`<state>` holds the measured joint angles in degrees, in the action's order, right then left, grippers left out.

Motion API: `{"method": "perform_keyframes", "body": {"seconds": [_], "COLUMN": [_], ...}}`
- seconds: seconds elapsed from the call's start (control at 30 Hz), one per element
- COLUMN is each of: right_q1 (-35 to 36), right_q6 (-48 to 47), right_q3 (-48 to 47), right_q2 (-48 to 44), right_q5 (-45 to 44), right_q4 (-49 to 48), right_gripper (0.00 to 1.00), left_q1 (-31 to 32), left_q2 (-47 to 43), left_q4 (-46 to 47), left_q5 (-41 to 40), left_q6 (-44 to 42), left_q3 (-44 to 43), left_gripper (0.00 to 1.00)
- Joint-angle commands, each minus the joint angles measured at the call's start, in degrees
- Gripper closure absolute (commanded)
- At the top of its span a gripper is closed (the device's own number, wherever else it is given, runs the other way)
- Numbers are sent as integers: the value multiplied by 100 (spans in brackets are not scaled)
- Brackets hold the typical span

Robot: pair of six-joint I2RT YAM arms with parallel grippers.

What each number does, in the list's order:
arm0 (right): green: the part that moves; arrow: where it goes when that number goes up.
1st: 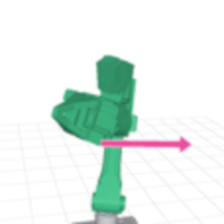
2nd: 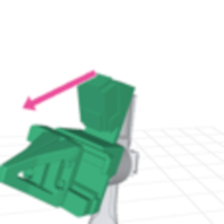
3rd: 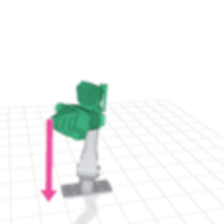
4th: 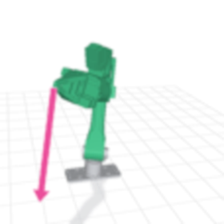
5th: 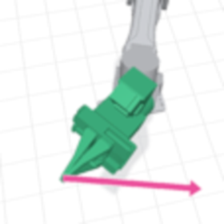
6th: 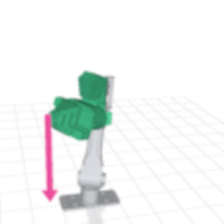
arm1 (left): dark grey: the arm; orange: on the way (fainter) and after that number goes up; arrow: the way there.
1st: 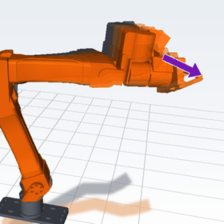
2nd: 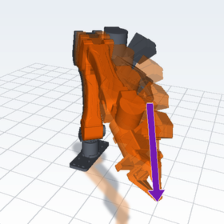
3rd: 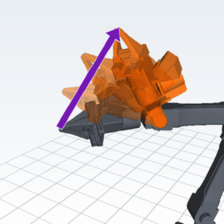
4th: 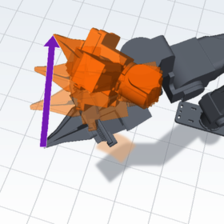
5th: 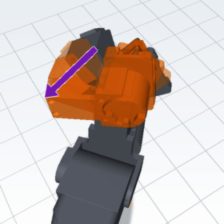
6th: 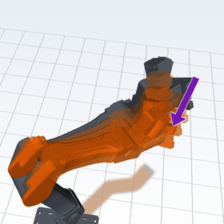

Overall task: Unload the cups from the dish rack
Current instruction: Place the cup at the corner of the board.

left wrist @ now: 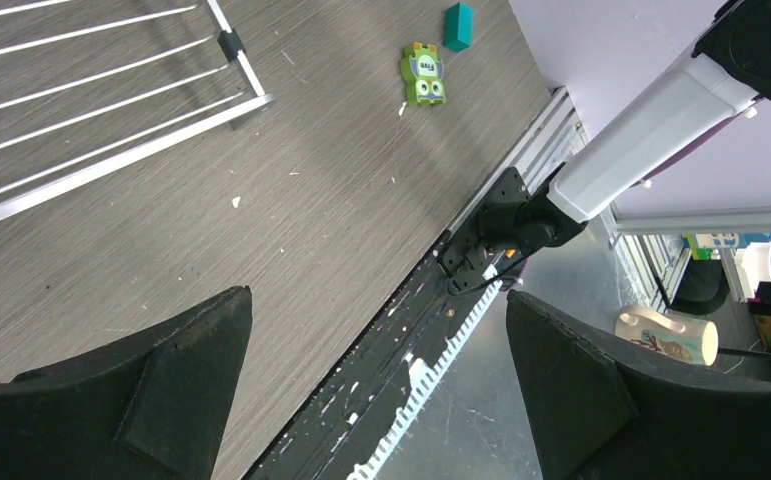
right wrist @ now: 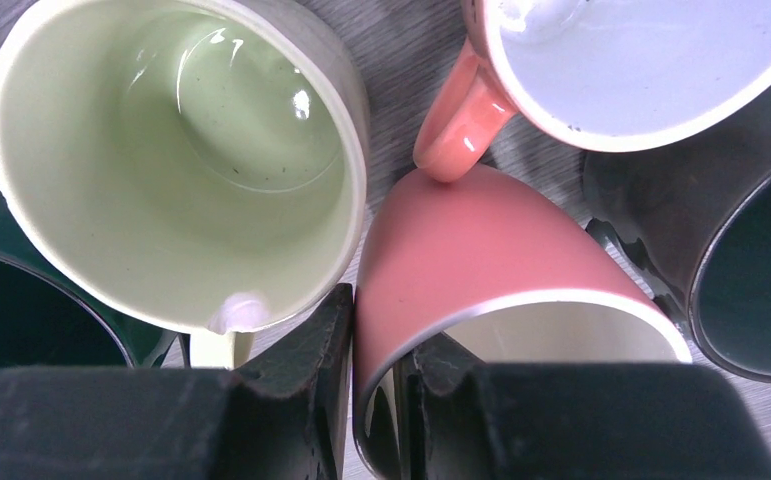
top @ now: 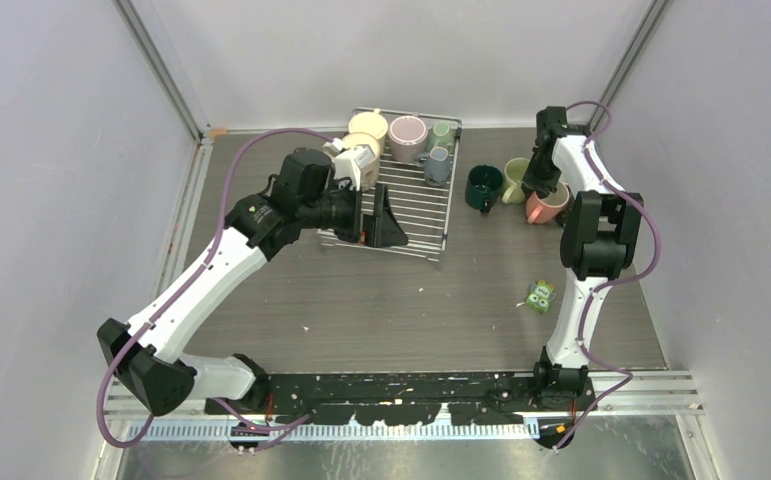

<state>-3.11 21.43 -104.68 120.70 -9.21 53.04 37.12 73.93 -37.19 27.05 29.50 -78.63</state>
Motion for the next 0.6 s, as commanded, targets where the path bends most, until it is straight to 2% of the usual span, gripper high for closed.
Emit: {"method": "perform_keyframes", "body": {"seconds": [0.0,0.3,0.57], "right_q1": [-14,-14,36], "right_q6": [53,92,166], "right_q3": [-313,-368,-584], "right_q2": [-66,-29,-236], "right_q5": [-138,-131,-276], "right_q4": [-26,30,344], "right_gripper": [76,71,61], "left_q1": [19,23,19], "left_q2": [-10,-36,31], "left_q4": [53,60,141], "left_q5": [131,116,35], "left_q6": [-40,0,50], "left_q3": [-216,-189,-296], "left_gripper": [0,0,0]}}
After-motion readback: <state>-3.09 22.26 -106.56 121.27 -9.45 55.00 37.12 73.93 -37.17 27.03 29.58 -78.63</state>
